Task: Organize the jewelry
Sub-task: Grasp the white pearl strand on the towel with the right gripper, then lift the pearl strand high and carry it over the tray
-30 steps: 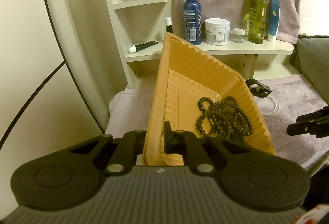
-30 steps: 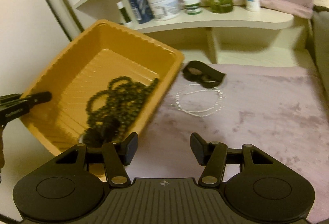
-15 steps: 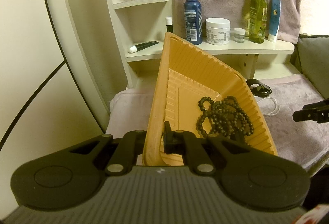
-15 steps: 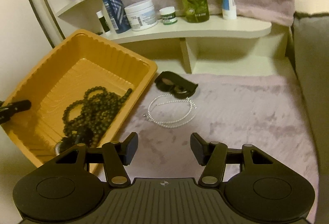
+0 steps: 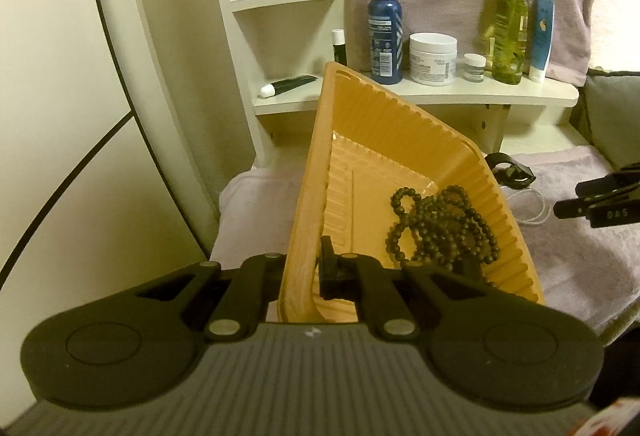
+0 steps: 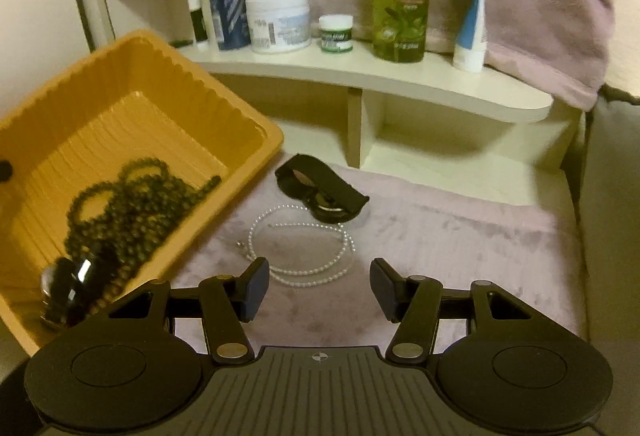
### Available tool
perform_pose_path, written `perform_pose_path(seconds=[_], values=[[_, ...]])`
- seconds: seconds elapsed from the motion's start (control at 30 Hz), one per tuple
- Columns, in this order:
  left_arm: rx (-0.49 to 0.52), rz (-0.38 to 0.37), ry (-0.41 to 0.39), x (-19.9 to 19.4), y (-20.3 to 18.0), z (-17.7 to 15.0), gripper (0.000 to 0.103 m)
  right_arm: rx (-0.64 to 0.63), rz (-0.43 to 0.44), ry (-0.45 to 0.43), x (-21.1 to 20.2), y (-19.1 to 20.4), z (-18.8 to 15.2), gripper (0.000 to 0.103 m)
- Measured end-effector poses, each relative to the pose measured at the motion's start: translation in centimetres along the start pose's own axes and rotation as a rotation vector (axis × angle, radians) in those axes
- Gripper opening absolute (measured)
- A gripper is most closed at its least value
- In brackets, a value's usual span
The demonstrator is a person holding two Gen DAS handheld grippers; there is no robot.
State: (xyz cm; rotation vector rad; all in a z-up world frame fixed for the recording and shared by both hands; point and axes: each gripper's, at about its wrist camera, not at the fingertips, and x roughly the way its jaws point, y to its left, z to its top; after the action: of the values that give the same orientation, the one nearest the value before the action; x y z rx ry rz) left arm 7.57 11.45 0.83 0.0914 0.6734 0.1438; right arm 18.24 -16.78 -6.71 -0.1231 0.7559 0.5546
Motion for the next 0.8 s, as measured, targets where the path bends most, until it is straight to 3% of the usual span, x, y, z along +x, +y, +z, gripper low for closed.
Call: perform_pose_path(seconds=[0.13, 0.23, 0.47, 0.53, 0.57, 0.63, 0.8], values=[[-0.006, 0.012, -0.002, 0.0, 0.3, 0.1, 0.006, -0.097, 0.033, -0.003, 1.0, 1.1, -0.5, 0.056], [-0.009, 0.016, -0.001, 0.0, 0.4, 0.2, 0.006, -0.187, 0.056, -0.006, 1.8, 2.5, -0.7, 0.039], [-0.012, 0.018, 0.002, 0.0, 0.3, 0.2, 0.006, -0.320, 0.048, 0.024, 5.0, 4.4, -0.5, 0.021], [-0.014, 0.020, 0.003, 0.1, 0.3, 0.1, 0.007, -0.316, 0.056, 0.022, 5.3, 4.3, -0.4, 0.017], [-0.015, 0.021, 0.003, 0.1, 0.4, 0.1, 0.007, -0.312, 0.055, 0.026, 5.3, 4.3, -0.3, 0.009], [-0.018, 0.022, 0.003, 0.2, 0.4, 0.1, 0.006, -0.293, 0.053, 0.032, 5.1, 4.4, -0.5, 0.002], [-0.019, 0.022, 0.002, 0.2, 0.5, 0.0, 0.006, -0.217, 0.048, 0.014, 3.2, 4.1, -1.1, 0.002]])
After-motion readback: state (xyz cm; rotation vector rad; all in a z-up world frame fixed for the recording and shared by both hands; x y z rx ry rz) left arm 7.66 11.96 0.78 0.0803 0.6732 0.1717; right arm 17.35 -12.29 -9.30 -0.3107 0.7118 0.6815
